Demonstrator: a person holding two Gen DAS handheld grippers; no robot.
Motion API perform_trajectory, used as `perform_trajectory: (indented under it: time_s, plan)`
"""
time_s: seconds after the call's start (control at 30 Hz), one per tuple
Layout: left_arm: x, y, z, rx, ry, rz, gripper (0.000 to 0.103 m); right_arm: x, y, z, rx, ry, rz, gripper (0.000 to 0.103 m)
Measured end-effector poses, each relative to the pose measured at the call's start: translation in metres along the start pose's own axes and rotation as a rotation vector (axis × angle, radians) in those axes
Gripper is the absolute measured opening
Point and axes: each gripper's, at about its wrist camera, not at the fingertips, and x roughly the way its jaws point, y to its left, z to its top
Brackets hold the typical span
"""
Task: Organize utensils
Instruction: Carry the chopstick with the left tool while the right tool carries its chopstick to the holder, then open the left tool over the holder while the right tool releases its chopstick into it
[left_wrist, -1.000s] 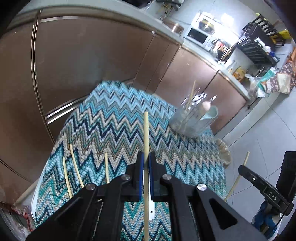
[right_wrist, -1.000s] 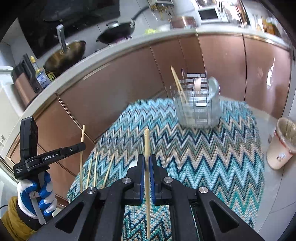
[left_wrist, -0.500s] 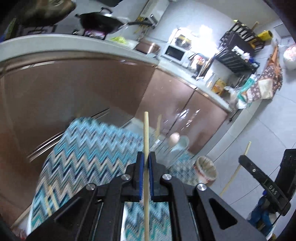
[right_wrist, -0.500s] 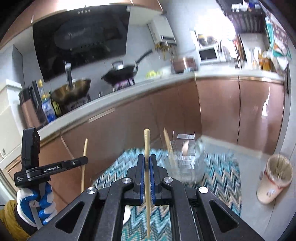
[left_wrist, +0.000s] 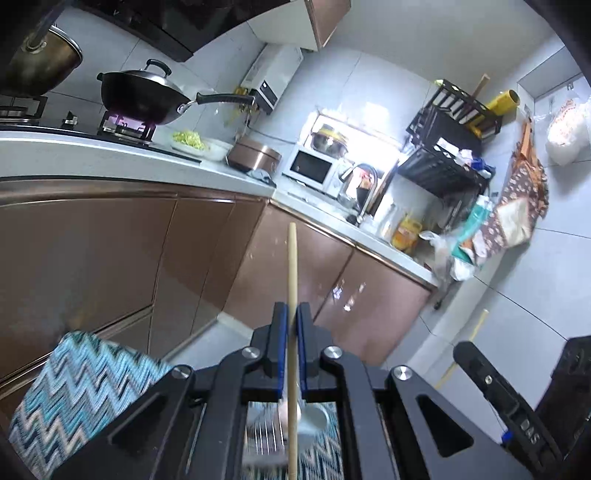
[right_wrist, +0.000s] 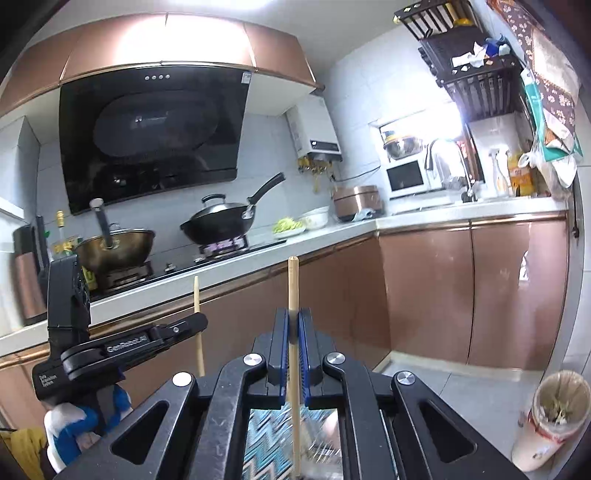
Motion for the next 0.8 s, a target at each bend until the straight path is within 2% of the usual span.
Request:
perform_trajectory:
  time_s: [0.1,0.33,0.47,0.8]
  plan:
    - [0.036,0.002,-0.009,0.002,-0.009,0.023,0.005,0.020,-0.012,-0.011,-0.009,-0.009,-0.026,0.006]
    - [0.085,0.006,-0.041,0.066,-0.027,0.094,0.005,0.051,-0.028,-0.041,-0.011,-0.005,-0.066,0.006]
    - [0.101,0.007,-0.056,0.100,-0.046,0.127,0.005,0.052,-0.026,-0.047,-0.037,-0.037,-0.094,0.006]
    - [0.105,0.015,-0.065,0.074,-0.056,0.131,0.005,0.053,-0.026,-0.043,-0.030,-0.046,-0.067,0.006]
